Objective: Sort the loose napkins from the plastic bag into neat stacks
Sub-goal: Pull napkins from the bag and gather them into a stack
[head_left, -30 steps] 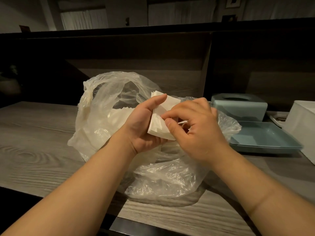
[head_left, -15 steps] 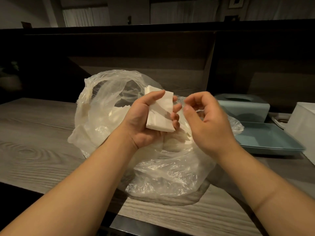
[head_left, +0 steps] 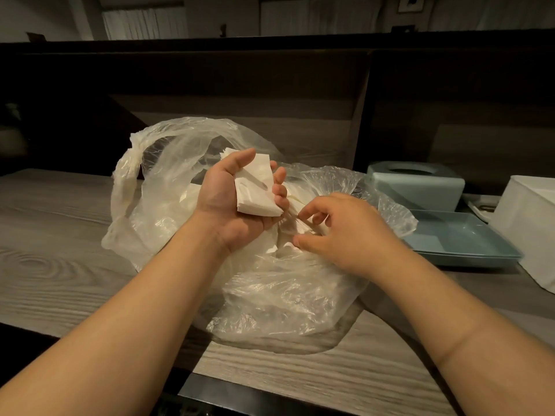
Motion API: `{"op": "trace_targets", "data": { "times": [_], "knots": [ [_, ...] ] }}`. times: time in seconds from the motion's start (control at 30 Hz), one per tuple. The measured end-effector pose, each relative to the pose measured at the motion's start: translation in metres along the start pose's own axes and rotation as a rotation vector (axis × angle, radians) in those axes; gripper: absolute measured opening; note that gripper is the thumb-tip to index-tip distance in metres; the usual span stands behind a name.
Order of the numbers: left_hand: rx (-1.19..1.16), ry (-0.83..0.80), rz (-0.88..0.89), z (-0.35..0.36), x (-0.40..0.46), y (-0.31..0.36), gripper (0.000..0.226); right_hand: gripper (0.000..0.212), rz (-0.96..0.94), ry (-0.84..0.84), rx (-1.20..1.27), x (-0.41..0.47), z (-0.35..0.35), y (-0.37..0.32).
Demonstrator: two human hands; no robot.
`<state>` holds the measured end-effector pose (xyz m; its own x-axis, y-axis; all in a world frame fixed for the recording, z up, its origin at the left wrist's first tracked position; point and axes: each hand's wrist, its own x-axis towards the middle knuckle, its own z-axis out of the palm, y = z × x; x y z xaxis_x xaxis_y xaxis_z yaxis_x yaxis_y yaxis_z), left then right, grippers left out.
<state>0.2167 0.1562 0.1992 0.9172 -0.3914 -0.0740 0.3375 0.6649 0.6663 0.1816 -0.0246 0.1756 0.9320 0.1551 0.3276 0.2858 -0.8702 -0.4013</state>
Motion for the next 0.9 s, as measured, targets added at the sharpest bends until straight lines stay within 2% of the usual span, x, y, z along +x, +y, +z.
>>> {"op": "trace_targets", "data": {
  "times": [0.07,0.3,0.57,0.67,0.77,0.9],
  "knots": [
    [0.001,0.014,-0.008,0.0003,-0.0001,-0.0005,0.041,0.039,-0.014,0.007,-0.006,-0.0013,-0.0005,-0.0006],
    [-0.017,0.018,-0.007,0.0008,-0.0003,0.0002,0.040,0.009,-0.108,0.111,0.023,-0.0031,0.0022,-0.0014],
    [-0.016,0.013,-0.016,0.0009,0.0000,-0.0002,0.040,0.015,-0.153,0.145,-0.146,-0.0053,0.0040,-0.0062],
    [-0.017,0.012,-0.012,0.0018,-0.0004,-0.0003,0.039,0.010,-0.151,0.148,-0.150,-0.0051,0.0031,-0.0081],
    [-0.017,0.023,0.005,0.0027,-0.0001,-0.0008,0.038,0.012,-0.094,0.186,0.025,-0.0034,0.0053,-0.0078],
    [-0.034,0.030,-0.003,0.0011,0.0009,-0.0006,0.045,0.010,0.049,0.336,0.372,-0.0005,0.0025,-0.0069]
  ]
}}
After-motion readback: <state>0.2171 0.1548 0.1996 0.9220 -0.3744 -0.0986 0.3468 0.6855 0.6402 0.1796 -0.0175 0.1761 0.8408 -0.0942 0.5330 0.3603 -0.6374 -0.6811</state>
